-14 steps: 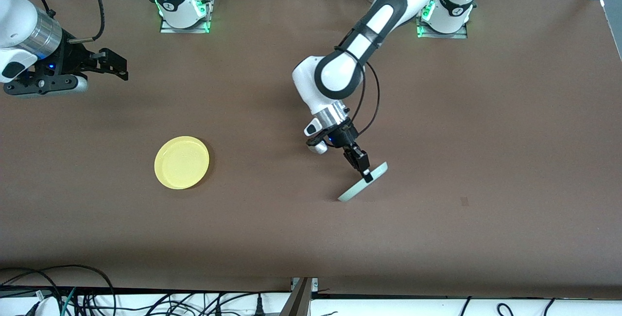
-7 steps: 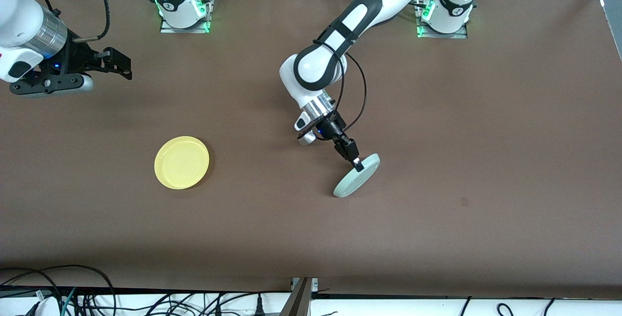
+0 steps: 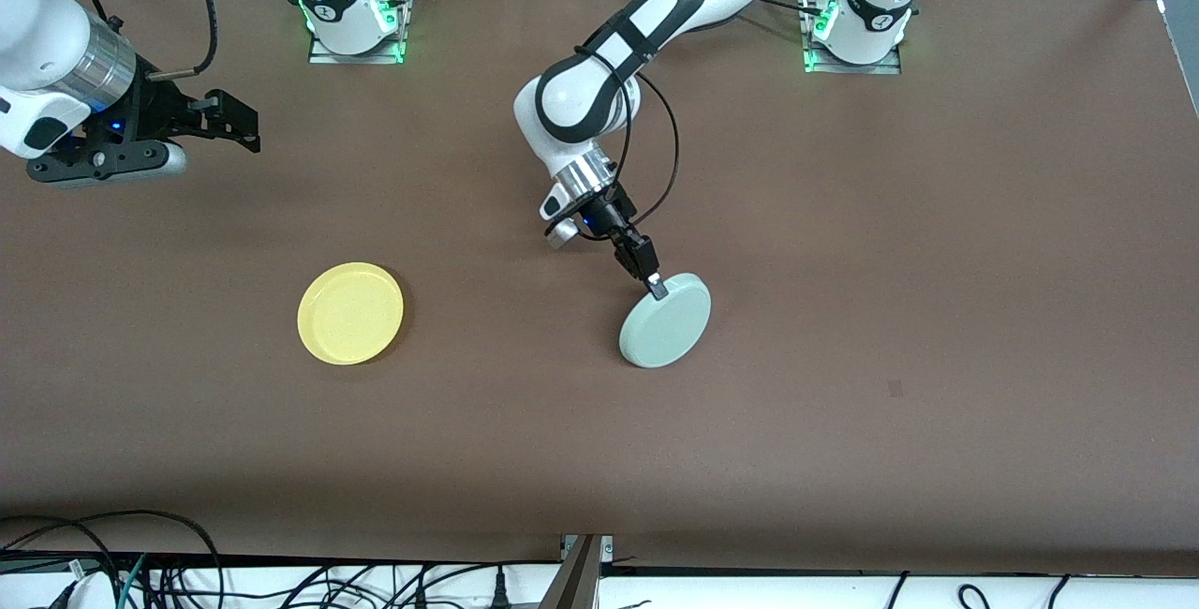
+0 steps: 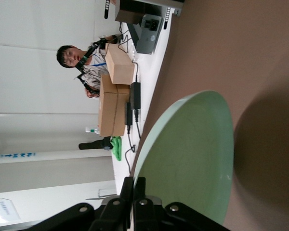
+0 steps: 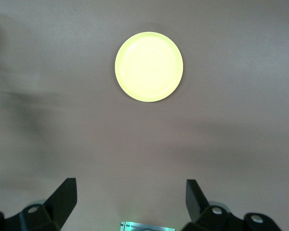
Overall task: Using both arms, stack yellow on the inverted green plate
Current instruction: 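Carry the inverted green plate to the table middle and lower it, then open the left gripper and withdraw while the right gripper reaches the yellow plate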
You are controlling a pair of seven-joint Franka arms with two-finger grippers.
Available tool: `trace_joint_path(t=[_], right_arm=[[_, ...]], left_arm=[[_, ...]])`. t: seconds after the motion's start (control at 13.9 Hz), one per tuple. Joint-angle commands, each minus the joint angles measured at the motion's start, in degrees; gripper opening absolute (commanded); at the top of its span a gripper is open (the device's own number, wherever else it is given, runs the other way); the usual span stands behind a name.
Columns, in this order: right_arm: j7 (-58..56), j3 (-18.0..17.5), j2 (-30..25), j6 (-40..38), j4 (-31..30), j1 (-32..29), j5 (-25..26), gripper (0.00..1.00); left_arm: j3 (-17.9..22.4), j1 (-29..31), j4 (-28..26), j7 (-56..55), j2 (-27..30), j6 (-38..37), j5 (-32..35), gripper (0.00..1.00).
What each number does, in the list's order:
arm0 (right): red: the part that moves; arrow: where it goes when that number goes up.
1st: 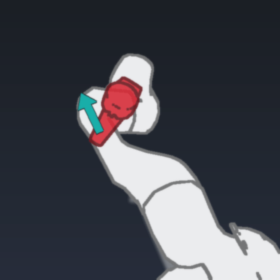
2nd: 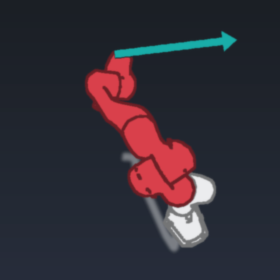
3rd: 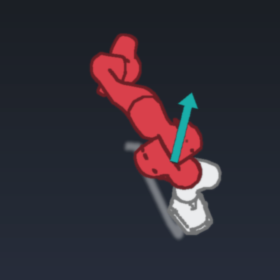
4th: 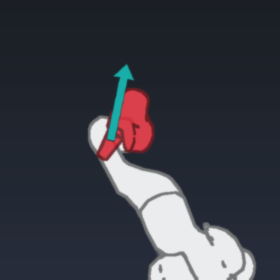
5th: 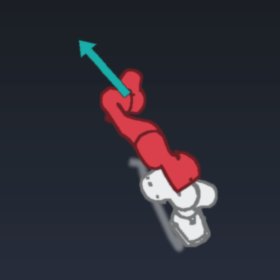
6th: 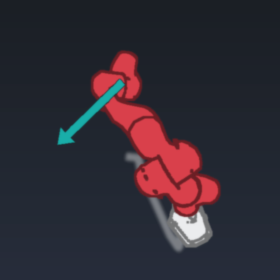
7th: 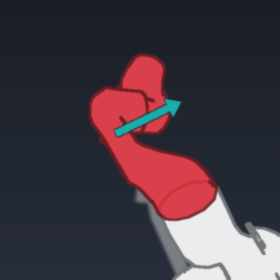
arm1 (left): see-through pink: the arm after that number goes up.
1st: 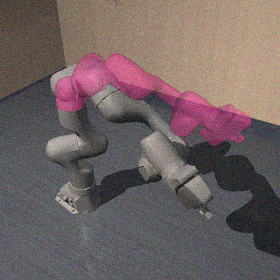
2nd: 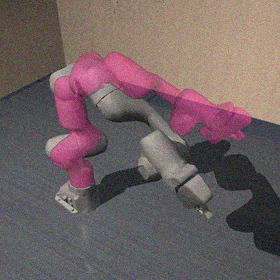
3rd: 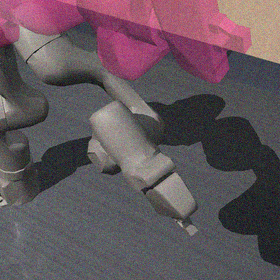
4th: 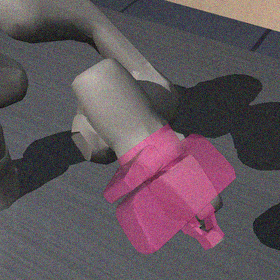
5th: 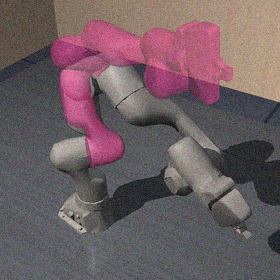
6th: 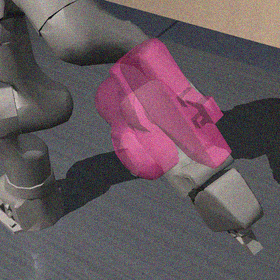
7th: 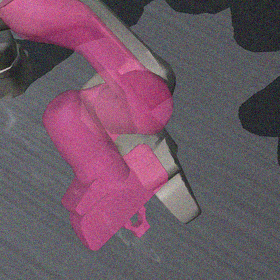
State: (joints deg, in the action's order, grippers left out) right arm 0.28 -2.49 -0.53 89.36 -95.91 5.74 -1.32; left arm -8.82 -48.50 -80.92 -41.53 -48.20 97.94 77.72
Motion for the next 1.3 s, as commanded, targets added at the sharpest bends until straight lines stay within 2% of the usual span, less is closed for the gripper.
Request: trace_joint_path(t=[0.0,0.14,0.22,0.29,0.36,0.86,1.08,1.22], right_arm=[[0.9,0.2,0.4,-0.9,1.2,0.4,-0.7,1.00],[0.9,0.2,0.4,-0.9,1.2,0.4,-0.7,1.00],[0.9,0.2,0.4,-0.9,1.1,0.4,-0.7,1.00],[0.9,0.2,0.4,-0.9,1.1,0.4,-0.8,1.00],[0.9,0.2,0.4,-0.9,1.1,0.4,-0.8,1.00],[0.9,0.2,0.4,-0.9,1.1,0.3,-1.1,1.00],[0.9,0.5,1.9,1.1,1.2,0.2,-1.0,1.00],[1.0,0.5,3.9,2.7,0.8,0.0,-1.0,1.00]], left_arm=[[-3.5,0.4,4.4,-0.7,-2.2,1.8,-6.6,0.05],[-4.4,0.4,6.0,-0.8,-2.2,1.8,-12.0,0.05],[-5.1,0.4,6.3,-1.7,-2.2,1.8,-13.8,0.15],[-5.9,0.4,6.4,-3.9,-2.2,1.9,-14.6,0.59],[-6.5,0.6,6.3,-5.7,-2.2,2.2,-15.0,1.00],[-7.1,1.2,11.4,-12.8,-1.8,2.6,-30.1,1.00],[-7.1,5.3,13.9,-12.5,-0.2,2.7,-36.7,1.00],[-6.9,9.4,14.1,-10.7,2.9,2.8,-42.5,1.00]])
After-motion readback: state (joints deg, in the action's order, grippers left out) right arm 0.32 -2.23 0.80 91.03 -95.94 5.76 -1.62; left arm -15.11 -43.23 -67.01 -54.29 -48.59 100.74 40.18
